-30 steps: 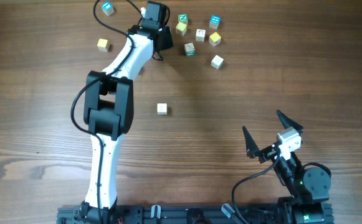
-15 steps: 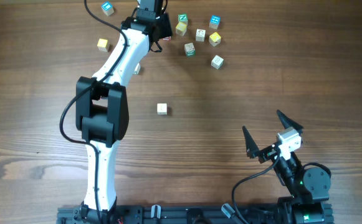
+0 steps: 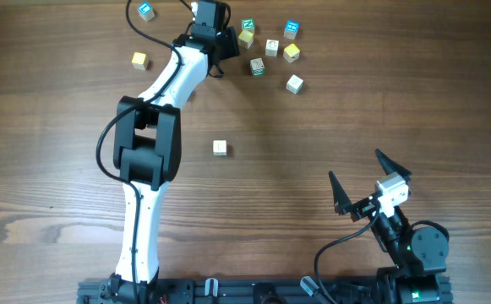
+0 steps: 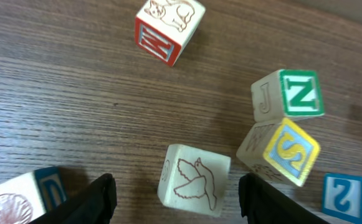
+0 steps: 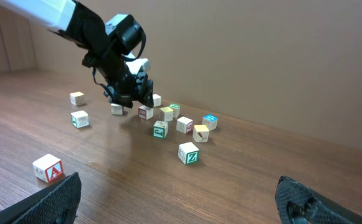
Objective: Form a circle
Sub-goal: 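Lower the left gripper onto a white bird-drawn block and grasp it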
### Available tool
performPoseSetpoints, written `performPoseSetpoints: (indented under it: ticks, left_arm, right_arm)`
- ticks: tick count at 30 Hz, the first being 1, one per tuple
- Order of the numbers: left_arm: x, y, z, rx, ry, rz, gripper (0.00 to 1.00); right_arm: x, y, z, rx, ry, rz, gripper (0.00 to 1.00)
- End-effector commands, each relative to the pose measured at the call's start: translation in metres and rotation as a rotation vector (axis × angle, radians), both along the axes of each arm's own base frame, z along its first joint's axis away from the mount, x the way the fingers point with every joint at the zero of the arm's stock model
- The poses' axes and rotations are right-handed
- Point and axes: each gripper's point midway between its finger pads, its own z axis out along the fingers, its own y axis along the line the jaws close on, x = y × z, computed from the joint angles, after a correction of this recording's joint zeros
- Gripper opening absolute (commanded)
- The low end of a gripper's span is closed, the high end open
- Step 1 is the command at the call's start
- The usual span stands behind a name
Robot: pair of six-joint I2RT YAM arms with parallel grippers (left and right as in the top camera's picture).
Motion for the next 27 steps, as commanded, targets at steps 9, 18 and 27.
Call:
performPoseSetpoints:
  ticks: [9,18,27]
  left_arm:
    - [0.002,-0.002,-0.013,0.006,-0.002,-0.033,0.37]
    - [0.006,-0.003,-0.01,0.001,-0.023,-0.033,0.7]
    - [0.005,-0.002,-0.022,0.038,-0.013,-0.072,0.57]
  right_arm:
    - [-0.001,0.002,0.002,-0.004,-0.012,0.011,1.0]
    - [-0.001,0.002,0.002,-0.004,-0.012,0.011,1.0]
    - [-0.001,0.002,0.002,-0.004,-0.012,0.011,1.0]
